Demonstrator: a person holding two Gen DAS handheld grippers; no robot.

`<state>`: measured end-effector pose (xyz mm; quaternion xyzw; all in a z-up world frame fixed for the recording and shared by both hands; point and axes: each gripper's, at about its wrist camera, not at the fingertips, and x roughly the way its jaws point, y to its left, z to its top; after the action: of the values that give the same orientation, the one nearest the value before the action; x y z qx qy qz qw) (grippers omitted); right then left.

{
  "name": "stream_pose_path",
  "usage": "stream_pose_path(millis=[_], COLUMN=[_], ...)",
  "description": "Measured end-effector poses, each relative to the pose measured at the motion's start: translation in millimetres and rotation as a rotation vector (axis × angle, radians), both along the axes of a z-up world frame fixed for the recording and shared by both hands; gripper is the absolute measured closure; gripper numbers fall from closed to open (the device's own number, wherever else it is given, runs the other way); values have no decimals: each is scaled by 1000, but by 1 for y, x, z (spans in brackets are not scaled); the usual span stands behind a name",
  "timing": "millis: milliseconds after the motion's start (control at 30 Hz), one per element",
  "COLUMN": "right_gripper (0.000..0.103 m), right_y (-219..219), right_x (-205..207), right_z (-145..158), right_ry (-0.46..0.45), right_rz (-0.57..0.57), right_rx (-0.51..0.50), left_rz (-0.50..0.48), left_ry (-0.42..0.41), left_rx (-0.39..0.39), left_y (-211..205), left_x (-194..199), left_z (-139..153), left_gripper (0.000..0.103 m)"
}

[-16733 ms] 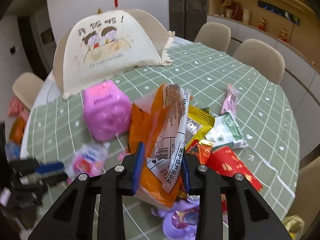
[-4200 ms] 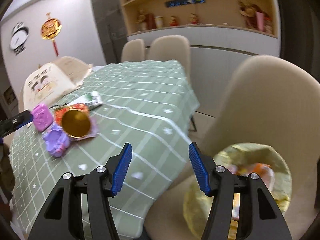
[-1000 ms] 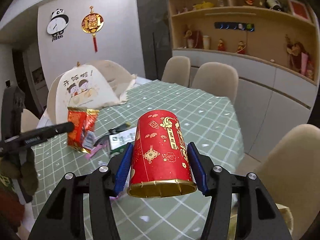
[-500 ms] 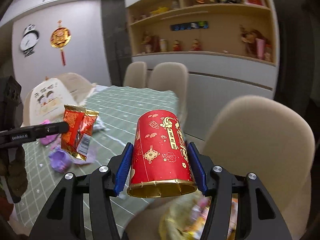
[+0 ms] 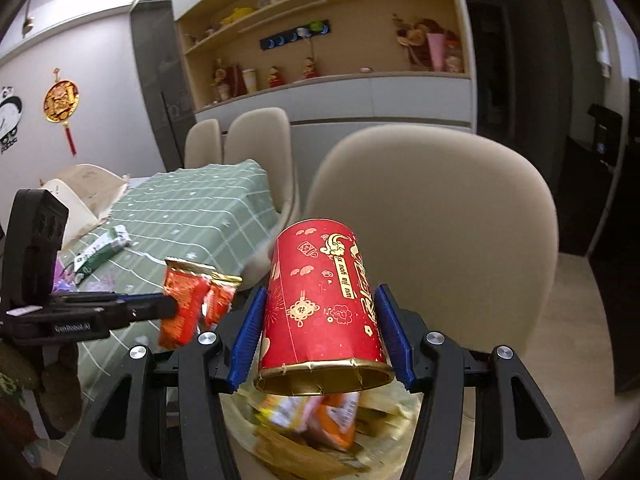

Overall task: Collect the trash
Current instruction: 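Open the left gripper over the bag while the right gripper lowers and releases the cup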

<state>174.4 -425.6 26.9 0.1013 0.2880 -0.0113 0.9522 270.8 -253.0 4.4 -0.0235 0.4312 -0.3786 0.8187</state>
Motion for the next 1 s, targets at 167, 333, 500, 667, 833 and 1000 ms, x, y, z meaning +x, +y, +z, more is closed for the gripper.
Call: stream_pose_path(millis=[167, 333, 500, 667, 833, 1000], right_gripper=[50, 50, 50, 50, 50, 50], right_y=[-19, -29, -25, 0, 33, 39], right_x=[-3, 0, 8, 25, 55, 66], right_z=[-15, -28, -46, -68, -117, -146], right_ry=[24, 51, 82, 115, 245, 324], right_rz=[-30, -42, -21, 39, 85, 56], right_rx=[24, 45, 72, 92, 29, -12], left_rz=[-41, -63, -28, 33, 59, 61], left_ry=[63, 118, 110, 64, 9, -36], left_rx=[8, 26, 42, 55, 72, 64], left_y=[-35, -55, -47, -18, 5, 24], left_x=[5, 10, 14, 12, 2, -9], left_z=[-25, -52, -58, -44, -32, -19], left_gripper=[85, 74, 64, 63, 61, 56])
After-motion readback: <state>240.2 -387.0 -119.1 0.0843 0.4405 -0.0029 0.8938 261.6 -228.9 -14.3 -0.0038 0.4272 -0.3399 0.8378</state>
